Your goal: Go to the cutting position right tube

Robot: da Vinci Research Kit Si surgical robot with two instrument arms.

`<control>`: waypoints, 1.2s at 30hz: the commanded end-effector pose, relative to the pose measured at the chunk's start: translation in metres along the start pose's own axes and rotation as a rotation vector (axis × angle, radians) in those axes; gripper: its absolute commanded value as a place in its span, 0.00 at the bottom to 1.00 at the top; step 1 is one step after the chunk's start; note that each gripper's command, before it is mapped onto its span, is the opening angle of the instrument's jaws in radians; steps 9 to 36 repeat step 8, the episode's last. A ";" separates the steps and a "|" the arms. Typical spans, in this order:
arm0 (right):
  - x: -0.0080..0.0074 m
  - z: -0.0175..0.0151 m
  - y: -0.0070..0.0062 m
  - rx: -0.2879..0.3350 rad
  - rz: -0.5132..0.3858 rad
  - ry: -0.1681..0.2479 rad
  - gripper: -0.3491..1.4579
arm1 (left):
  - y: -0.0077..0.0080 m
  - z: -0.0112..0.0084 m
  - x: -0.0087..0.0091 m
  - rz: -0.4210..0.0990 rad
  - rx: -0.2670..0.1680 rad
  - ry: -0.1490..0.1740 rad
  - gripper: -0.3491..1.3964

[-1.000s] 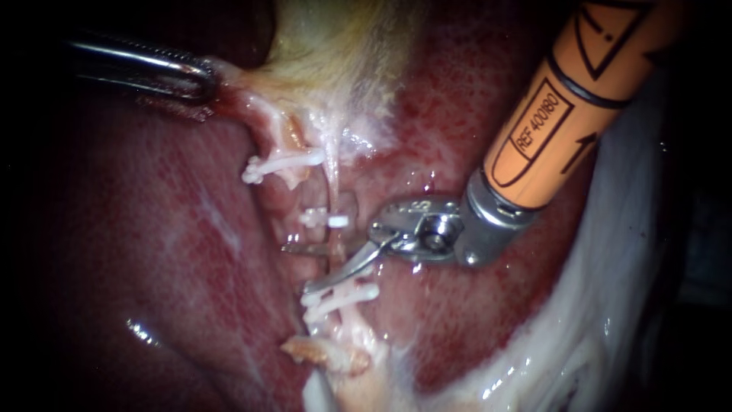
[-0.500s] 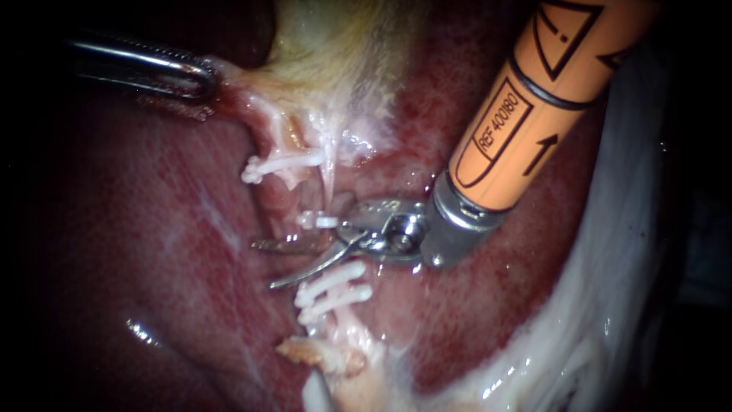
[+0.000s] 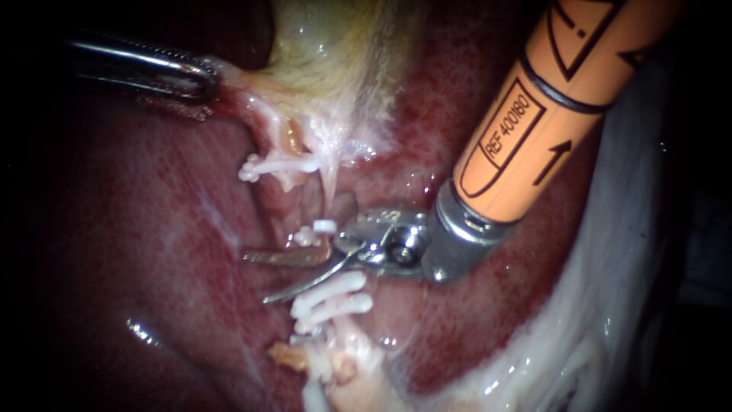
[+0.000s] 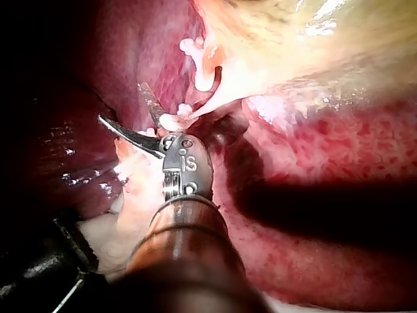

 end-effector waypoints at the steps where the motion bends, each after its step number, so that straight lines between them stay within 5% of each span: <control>1: 0.0000 0.0000 0.0000 0.000 0.000 0.000 0.90 | 0.0000 0.0000 0.0000 0.000 0.000 0.000 0.00; 36: -0.0001 -0.0001 0.0001 0.002 0.000 -0.002 0.90 | -0.0001 0.0000 0.0000 0.000 0.000 0.000 0.00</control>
